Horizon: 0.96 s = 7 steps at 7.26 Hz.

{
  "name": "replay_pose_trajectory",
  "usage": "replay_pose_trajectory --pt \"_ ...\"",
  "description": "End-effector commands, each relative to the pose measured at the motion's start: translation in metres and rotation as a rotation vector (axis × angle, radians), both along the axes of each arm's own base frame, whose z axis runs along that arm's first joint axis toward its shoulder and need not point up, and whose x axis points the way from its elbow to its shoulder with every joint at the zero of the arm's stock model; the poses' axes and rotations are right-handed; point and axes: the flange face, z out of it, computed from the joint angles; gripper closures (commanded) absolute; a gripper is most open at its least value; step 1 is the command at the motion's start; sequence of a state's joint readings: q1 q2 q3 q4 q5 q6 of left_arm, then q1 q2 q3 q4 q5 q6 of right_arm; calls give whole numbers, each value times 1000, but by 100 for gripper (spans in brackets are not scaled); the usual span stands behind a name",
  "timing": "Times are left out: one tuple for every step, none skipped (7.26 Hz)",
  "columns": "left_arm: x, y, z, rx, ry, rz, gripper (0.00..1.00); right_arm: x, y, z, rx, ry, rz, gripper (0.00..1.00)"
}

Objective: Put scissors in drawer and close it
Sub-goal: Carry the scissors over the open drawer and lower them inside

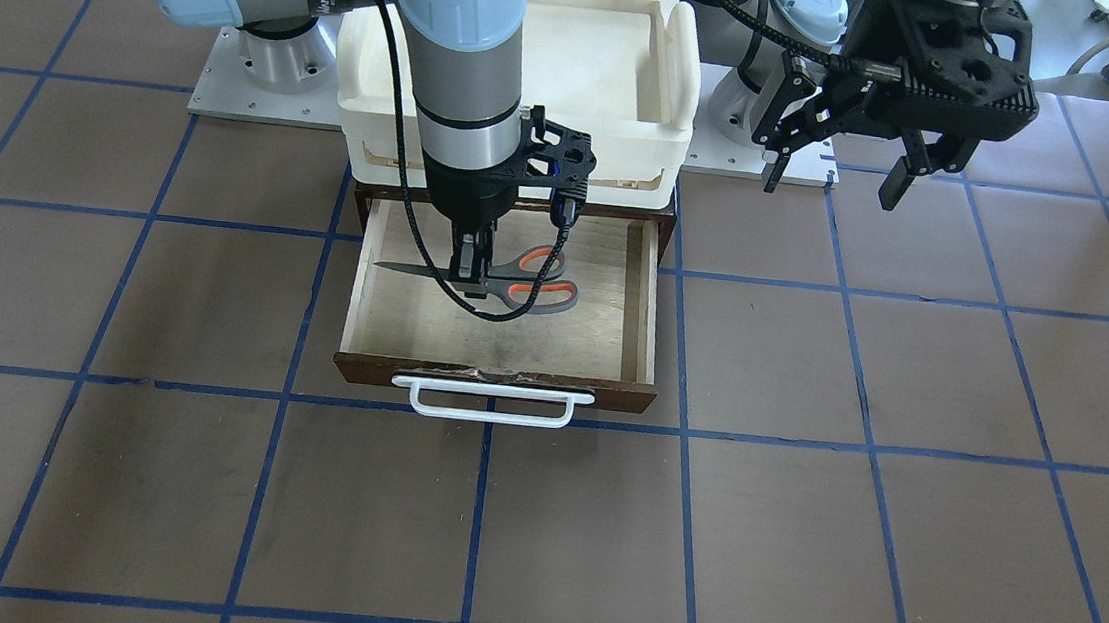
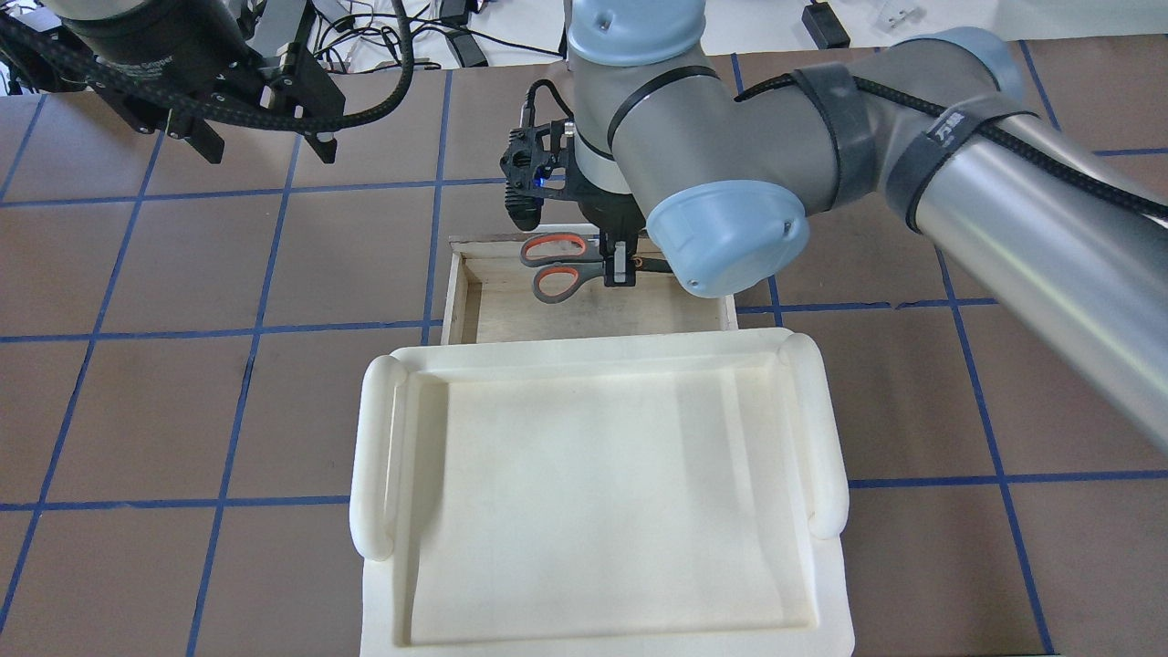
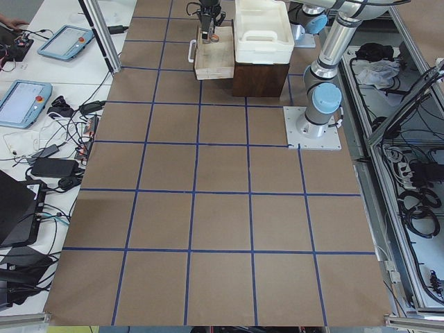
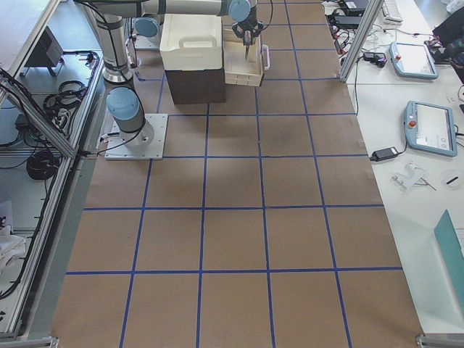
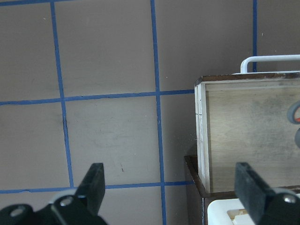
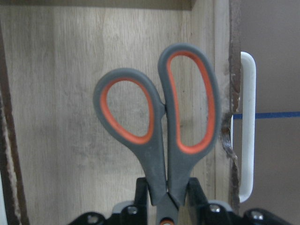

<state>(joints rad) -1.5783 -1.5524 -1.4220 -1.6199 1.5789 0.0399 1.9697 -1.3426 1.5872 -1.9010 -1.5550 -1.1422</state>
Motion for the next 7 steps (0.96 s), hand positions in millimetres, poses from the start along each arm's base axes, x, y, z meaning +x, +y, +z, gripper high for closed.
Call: replay_pose_trajectory --pt "0 0 0 0 0 0 0 28 2 -27 1 5 12 83" --pt "0 0 0 0 2 0 0 30 1 -34 12 10 14 82" --pt "0 0 0 0 0 0 0 31 -2 -48 41 24 17 80" --pt "0 0 0 0 2 0 0 32 -4 -58 57 31 19 80" --pt "0 0 0 0 2 0 0 32 -4 -61 68 37 28 80" --pt "-1 0 0 0 0 -2 0 32 -3 -62 73 37 25 80" --pt "-1 0 -1 2 3 -2 0 32 -2 -63 73 40 25 80"
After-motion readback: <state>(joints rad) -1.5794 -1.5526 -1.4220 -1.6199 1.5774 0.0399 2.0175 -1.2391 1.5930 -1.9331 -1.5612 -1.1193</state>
